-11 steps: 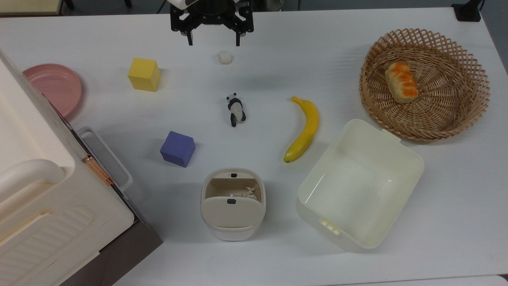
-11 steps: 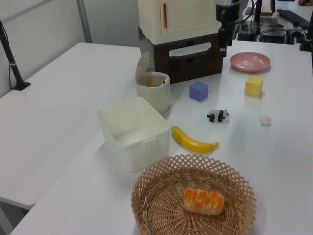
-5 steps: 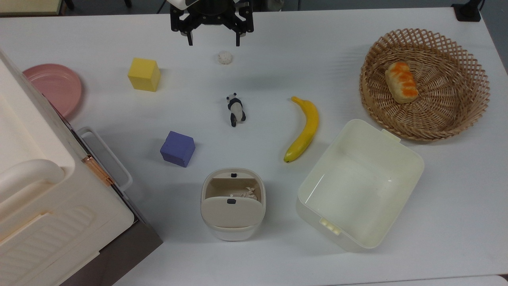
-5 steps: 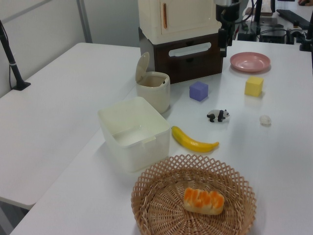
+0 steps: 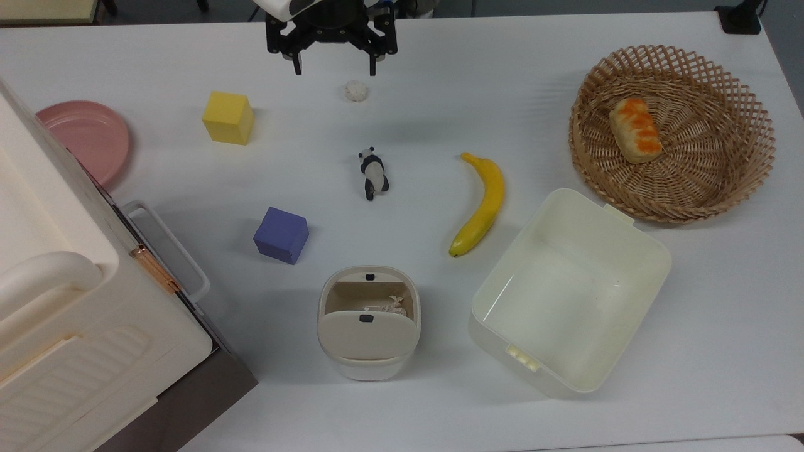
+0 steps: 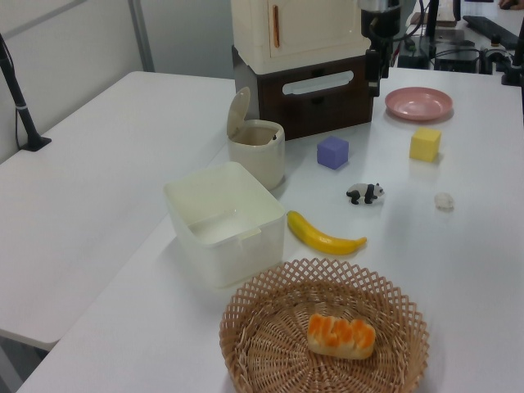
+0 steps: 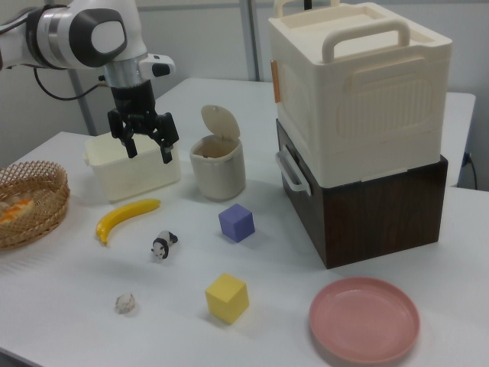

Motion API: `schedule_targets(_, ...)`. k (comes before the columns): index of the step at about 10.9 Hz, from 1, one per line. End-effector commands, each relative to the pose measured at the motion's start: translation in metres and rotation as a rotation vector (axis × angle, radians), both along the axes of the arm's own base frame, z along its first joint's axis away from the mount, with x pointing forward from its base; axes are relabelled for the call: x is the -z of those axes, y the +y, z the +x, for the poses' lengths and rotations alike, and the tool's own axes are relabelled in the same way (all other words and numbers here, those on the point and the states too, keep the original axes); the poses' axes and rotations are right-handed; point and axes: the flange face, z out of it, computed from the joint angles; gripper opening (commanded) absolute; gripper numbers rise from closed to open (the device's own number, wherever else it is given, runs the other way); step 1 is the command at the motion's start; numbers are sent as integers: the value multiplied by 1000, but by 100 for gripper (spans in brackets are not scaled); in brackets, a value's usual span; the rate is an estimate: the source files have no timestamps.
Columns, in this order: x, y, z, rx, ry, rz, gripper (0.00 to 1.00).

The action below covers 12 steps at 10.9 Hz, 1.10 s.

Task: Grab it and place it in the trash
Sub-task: 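Move the open gripper over the small white crumpled paper ball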

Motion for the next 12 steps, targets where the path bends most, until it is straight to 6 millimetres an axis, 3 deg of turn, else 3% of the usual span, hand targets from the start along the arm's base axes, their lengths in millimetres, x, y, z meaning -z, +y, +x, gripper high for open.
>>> schedule_targets(1,1,-7,-5,-13,16,-4,100)
schedule_targets(5,3,-8,-4,-29,18,-3,100)
schedule_targets(9,18,-7,-2,-37,49,-7,100)
schedule_targets(12,51,-4,-10,-99,123,-34,100)
